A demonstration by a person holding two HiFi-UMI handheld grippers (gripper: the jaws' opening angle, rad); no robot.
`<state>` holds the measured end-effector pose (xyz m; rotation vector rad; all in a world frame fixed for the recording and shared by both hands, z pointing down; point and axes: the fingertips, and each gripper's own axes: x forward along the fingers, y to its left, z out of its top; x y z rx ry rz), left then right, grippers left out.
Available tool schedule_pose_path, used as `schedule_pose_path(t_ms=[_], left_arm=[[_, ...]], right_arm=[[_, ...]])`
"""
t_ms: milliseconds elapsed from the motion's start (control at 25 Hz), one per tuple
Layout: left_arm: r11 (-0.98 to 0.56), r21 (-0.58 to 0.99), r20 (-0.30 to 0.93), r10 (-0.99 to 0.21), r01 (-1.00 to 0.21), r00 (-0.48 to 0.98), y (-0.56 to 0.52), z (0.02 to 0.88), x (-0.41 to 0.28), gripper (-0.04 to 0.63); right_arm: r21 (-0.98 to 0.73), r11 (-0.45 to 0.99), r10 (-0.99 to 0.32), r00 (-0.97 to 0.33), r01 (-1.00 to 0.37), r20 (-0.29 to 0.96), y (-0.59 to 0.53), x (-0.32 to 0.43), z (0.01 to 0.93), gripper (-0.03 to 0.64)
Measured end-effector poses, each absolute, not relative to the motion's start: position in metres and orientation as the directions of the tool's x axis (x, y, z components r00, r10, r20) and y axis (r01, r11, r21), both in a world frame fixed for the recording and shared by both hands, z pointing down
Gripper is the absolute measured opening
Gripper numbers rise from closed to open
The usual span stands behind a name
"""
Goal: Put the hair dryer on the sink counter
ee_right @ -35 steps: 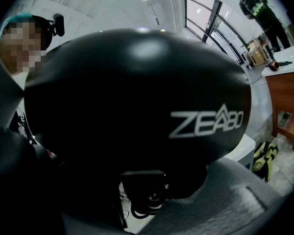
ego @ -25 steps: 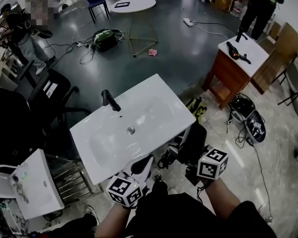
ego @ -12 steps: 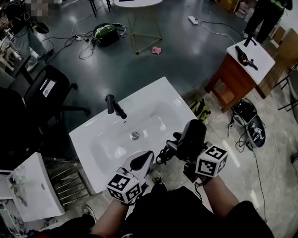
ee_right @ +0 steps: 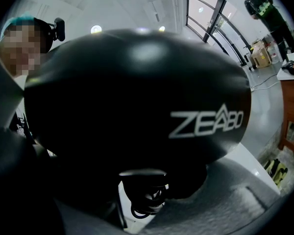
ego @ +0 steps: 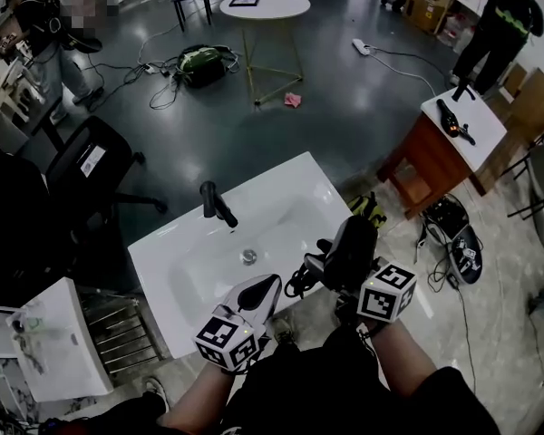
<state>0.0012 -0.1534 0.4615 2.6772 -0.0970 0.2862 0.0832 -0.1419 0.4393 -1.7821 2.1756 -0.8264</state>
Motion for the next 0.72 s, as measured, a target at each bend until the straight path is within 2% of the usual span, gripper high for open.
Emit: schedule_pose_path(t_ms=[720], left_arm=[[-0.829,0.409,0.236,-0.307,-0.38,0.922,-0.167,0.455,0.08,0.003]], right_arm=[[-0.508,0.367,-0.827,-0.523,-0.779,0.204,-0.185,0.168,0.439,0.199]])
